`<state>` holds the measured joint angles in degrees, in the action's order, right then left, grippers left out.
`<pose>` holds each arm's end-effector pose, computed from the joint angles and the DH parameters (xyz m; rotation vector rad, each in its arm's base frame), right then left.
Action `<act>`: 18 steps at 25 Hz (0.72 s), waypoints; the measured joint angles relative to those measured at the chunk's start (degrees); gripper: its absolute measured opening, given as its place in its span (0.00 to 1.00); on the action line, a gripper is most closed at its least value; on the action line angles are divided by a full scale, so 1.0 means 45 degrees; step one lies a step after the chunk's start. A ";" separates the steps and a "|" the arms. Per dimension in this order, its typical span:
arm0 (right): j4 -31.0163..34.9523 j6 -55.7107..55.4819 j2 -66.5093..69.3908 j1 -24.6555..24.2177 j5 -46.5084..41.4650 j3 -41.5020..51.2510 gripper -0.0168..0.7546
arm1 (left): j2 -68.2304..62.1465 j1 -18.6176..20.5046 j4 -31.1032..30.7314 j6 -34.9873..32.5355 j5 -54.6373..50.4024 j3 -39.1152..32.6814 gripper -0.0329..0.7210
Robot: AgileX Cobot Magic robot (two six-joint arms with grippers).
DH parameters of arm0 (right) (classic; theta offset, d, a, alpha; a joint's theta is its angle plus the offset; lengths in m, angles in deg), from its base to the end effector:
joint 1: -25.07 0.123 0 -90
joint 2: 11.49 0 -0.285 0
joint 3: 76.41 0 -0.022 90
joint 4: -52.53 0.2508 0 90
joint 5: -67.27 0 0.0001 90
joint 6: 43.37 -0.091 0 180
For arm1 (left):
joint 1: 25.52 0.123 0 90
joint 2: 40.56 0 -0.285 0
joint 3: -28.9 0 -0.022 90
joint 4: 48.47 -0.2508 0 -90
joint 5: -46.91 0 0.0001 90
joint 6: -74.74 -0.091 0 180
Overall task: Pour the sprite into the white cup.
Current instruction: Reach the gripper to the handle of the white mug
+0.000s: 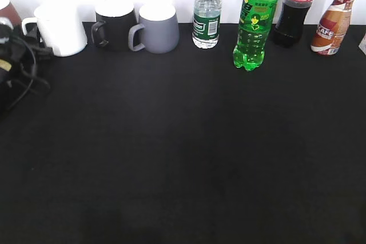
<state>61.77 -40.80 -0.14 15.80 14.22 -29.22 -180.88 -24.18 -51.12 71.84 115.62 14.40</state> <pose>0.0089 0.0104 0.2960 0.1223 1.9346 0.0523 0.4366 0.0063 0.0934 0.0677 1.5019 0.0406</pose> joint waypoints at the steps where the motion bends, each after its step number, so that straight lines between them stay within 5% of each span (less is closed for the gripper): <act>1: 0.0004 0.0000 0.0000 0.0000 0.0000 0.0000 0.62 | 0.0000 0.0000 -0.0010 0.0000 -0.0106 0.0237 0.54; 5: 0.0004 0.0000 0.0000 0.0000 0.0000 0.0000 0.62 | 0.0000 0.0000 -0.0057 0.0000 -0.0764 0.0405 0.50; 11: 0.0004 0.0011 0.0000 0.0000 -0.0052 0.0000 0.62 | 0.0000 -0.0012 0.0056 0.0155 -0.0788 0.0430 0.17; 18: 0.0004 0.0010 0.0000 0.0000 -0.0088 0.0023 0.60 | 0.0454 0.0002 0.0381 0.0346 0.0078 -0.0828 0.12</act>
<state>61.79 -40.76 -0.14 15.80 13.82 -29.12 -178.83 -24.17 -49.40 73.39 115.97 10.67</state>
